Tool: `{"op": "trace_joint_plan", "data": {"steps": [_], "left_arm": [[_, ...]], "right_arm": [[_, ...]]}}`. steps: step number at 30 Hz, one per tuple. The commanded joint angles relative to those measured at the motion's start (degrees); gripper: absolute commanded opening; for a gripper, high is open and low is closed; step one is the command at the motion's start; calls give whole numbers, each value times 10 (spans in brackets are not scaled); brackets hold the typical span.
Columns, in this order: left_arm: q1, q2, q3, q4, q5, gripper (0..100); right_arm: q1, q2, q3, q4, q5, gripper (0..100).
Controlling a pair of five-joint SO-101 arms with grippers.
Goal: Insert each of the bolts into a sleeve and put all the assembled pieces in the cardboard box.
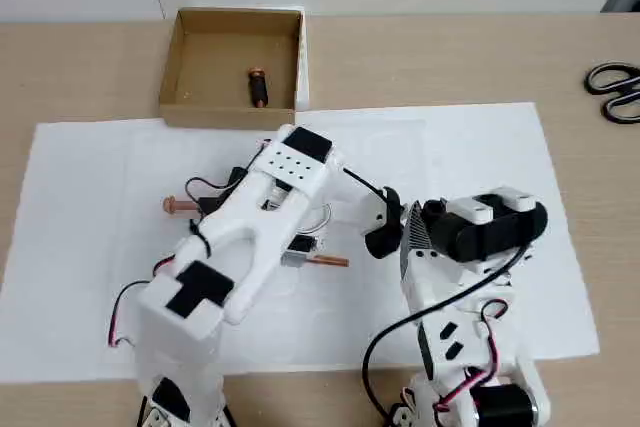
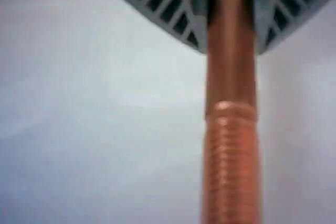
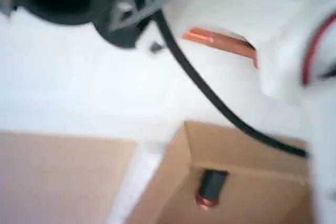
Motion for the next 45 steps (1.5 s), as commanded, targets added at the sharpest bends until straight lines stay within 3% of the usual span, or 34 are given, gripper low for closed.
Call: {"op": "trace_joint_plan", "data": {"steps": [1,9,16,24,36,45], "left_arm": [[-7,11,-37,-1,-4,6],[-25,18,-59,-4,43,6],[-29,19,-59,-4,43,6],[-28,19,-59,-4,43,6],[-28,33,-61,-4,42,6],[-28,63,-61,-3,44,170]], "right_arm": [[4,-4,-3,-14,4,4],[4,-4,-4,-19,4,4],[10,-4,-23,-99,4,4],[152,-4,-23,-116,1,4],[163,-4,-23,-112,1,4],[163,-4,-23,-112,1,4]]}}
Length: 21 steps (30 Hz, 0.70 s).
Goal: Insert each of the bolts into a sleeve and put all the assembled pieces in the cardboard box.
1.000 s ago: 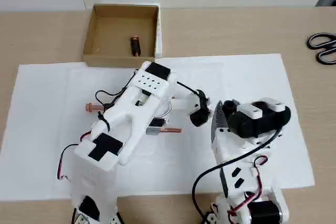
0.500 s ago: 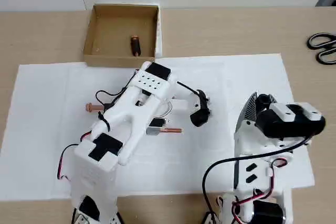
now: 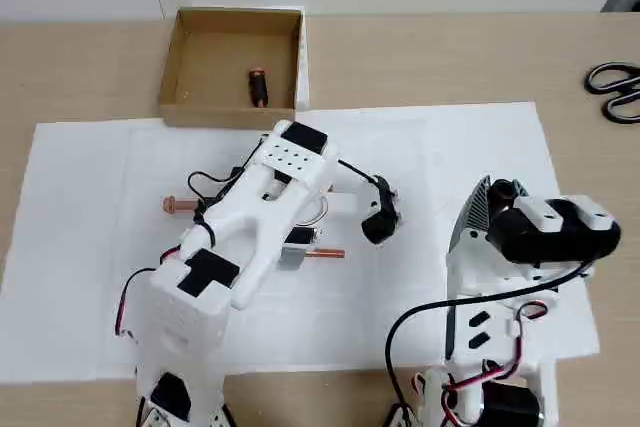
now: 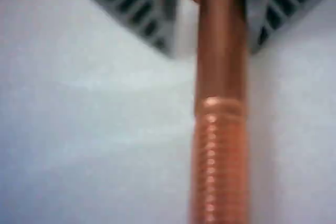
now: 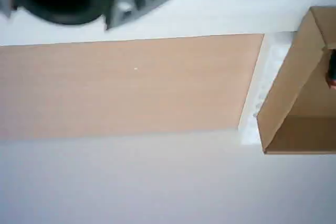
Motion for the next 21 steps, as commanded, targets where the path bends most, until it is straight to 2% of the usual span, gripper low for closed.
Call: {"op": "trace_joint_plan", "data": {"steps": [1,11,21], "left_arm": [[-4,-3,-15,-3,2,178],[-4,-8,-21,-1,27,182],[-1,-8,-58,6,98,182]], "right_arm": [[4,-6,-23,-11,0,4],[1,-6,-22,-11,0,4],[1,-6,-22,-11,0,4]]}}
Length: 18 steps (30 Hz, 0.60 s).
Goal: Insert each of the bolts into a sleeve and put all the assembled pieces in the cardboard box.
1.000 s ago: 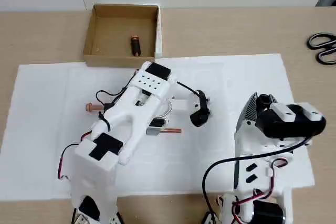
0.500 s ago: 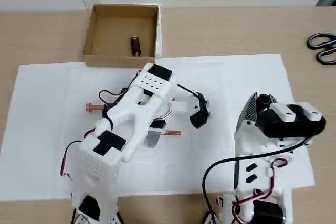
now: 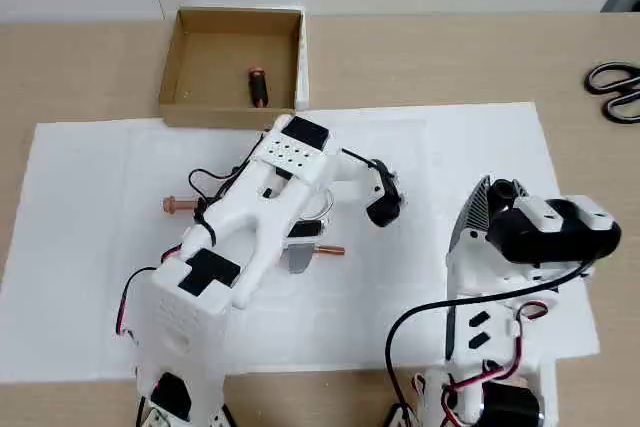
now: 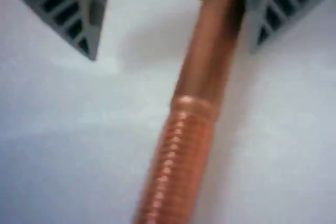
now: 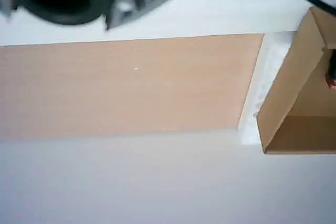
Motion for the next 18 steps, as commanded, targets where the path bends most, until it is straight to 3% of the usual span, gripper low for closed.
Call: {"op": "trace_joint_plan", "data": {"steps": [1,18], "left_arm": [[-1,-9,-24,10,17,182],[1,-10,-98,11,68,182]], "right_arm": [[1,-6,-22,-11,0,4],[1,-6,-22,-10,0,4]]}}
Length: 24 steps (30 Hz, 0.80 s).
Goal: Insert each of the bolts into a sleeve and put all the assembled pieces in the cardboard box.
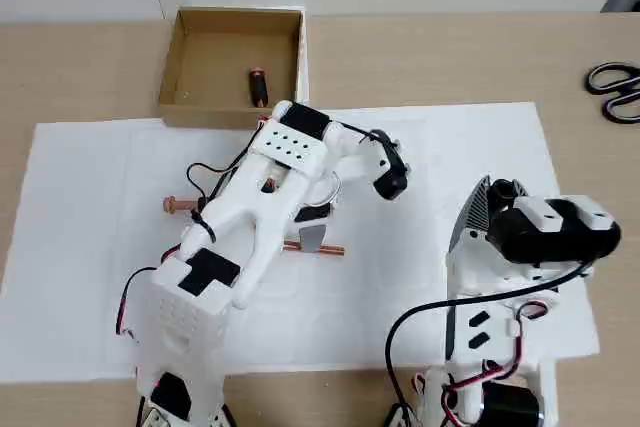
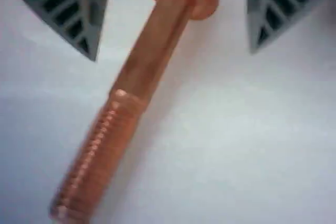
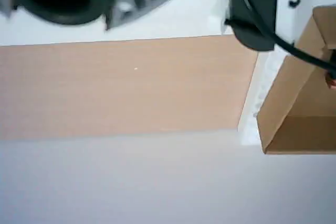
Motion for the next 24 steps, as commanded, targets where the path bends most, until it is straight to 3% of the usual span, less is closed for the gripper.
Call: {"op": "trace_joint_plan", "data": {"steps": [1,4,9,24], "left_arm": [[1,-10,-27,11,17,182],[1,-10,-50,11,95,182],[-3,-9,-85,11,311,182],[20,-10,-218,11,867,181]], "right_arm": [[1,-6,-22,-10,0,4],[1,-6,-14,-10,0,4],[1,-6,11,-10,0,4],[1,-6,12,-11,3,4]]}}
